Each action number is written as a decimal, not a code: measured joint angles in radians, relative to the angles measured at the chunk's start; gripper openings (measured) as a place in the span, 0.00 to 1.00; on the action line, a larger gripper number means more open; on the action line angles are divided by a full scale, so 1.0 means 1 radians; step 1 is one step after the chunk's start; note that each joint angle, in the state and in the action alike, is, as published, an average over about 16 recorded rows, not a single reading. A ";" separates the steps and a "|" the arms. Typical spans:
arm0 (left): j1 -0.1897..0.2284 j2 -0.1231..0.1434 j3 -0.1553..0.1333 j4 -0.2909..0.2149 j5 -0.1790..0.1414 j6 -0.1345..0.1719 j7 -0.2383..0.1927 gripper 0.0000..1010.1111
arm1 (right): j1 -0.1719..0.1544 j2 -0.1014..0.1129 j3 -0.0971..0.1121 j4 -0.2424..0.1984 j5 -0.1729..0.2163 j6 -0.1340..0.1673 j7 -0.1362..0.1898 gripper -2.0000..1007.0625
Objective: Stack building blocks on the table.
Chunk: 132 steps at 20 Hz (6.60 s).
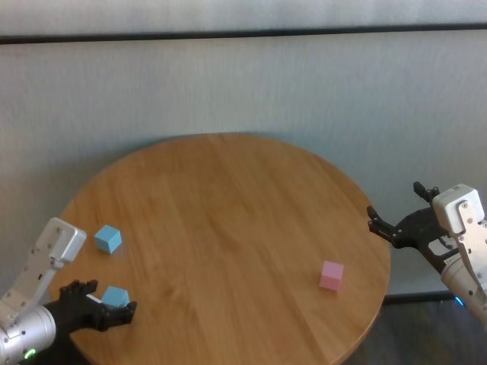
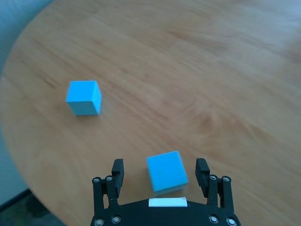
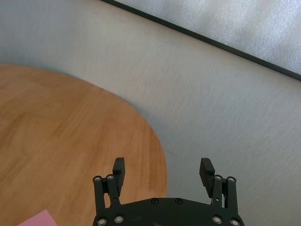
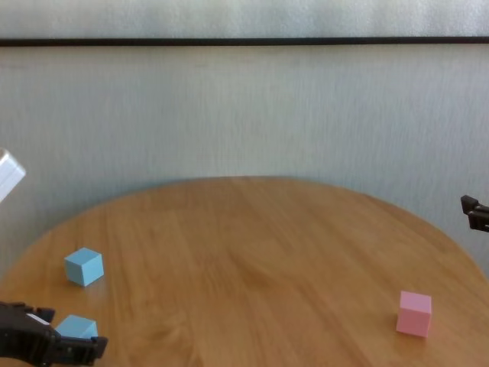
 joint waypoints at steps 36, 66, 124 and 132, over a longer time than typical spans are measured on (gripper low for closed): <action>-0.024 0.006 0.025 -0.003 0.054 -0.075 -0.054 0.39 | 0.000 0.000 0.000 0.000 0.000 0.000 0.000 0.99; -0.406 -0.108 0.300 0.289 0.156 -0.212 -0.386 0.39 | 0.000 0.000 0.000 0.000 0.000 0.000 0.000 0.99; -0.371 -0.144 0.190 0.293 0.063 -0.412 -0.227 0.99 | 0.000 0.000 0.000 0.000 0.000 0.000 0.000 0.99; -0.307 -0.132 0.120 0.248 0.088 -0.469 -0.115 0.99 | 0.000 0.000 0.000 0.000 0.000 0.000 0.000 0.99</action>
